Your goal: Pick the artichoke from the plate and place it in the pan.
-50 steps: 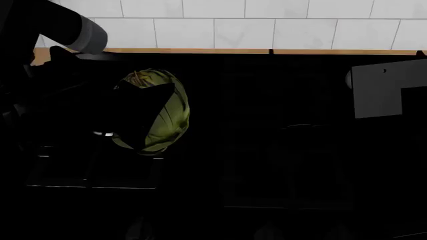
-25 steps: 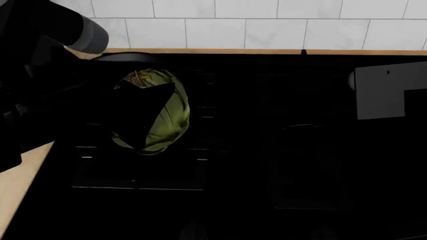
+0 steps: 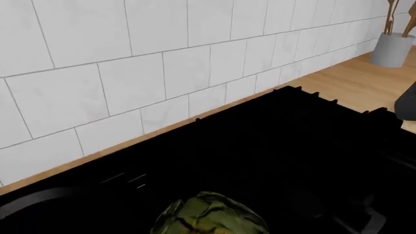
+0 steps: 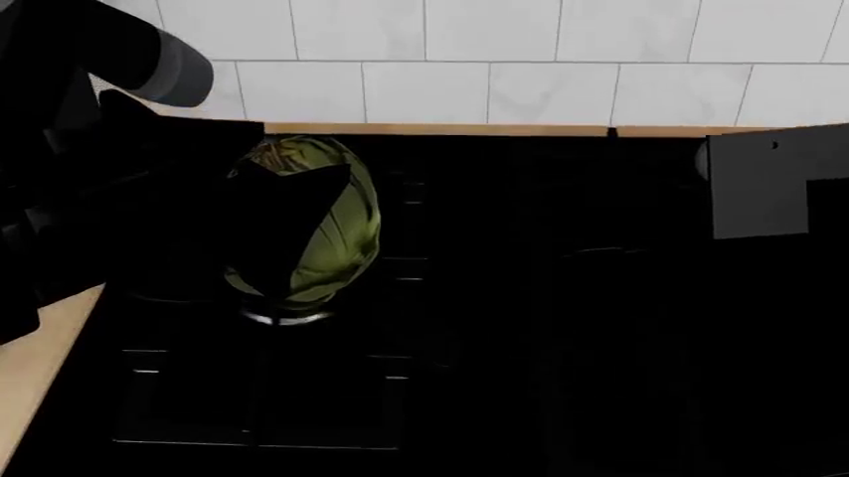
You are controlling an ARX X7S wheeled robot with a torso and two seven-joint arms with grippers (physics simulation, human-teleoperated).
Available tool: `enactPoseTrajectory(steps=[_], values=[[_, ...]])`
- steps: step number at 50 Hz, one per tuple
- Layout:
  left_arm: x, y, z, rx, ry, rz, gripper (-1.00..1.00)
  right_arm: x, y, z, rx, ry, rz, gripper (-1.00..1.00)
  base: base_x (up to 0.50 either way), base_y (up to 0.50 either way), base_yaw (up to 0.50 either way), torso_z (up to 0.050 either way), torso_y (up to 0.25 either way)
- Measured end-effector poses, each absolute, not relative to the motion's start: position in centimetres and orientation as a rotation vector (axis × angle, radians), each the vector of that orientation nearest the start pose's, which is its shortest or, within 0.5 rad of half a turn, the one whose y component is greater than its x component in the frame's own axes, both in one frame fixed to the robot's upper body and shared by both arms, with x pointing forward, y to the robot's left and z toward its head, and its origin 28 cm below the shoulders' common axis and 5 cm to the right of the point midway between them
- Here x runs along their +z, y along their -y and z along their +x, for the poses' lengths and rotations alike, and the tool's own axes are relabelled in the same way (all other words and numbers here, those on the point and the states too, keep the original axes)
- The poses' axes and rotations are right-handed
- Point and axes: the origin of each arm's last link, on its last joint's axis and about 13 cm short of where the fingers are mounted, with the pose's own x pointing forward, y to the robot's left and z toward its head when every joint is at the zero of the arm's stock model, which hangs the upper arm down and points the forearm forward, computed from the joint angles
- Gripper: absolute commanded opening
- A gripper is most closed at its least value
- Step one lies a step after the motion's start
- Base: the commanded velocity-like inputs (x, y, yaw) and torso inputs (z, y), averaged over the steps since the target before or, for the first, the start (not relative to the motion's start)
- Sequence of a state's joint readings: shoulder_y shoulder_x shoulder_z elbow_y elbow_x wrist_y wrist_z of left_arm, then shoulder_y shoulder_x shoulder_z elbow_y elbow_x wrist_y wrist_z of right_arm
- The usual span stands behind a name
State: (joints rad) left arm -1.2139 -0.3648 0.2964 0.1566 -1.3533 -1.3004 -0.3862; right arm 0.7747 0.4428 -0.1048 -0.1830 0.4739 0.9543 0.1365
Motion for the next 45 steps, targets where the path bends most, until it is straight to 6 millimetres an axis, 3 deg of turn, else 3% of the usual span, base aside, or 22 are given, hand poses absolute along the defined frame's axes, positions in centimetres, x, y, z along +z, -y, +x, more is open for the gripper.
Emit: enactPoseTrajectory(steps=[16, 45], values=[[29.94, -18.96, 28.36, -0.670, -0.196, 0.039, -1.00, 20.79, 17.01, 30.79, 0.007, -0.055, -0.109, 1.00, 0.36, 0.00, 0.00, 0.001, 0.001], [30.47, -19.08, 28.40, -0.661, -0.189, 0.042, -1.00, 20.66, 16.98, 30.82, 0.012, -0.053, -0.102, 1.00, 0.00, 0.00, 0.00, 0.000, 0.001]])
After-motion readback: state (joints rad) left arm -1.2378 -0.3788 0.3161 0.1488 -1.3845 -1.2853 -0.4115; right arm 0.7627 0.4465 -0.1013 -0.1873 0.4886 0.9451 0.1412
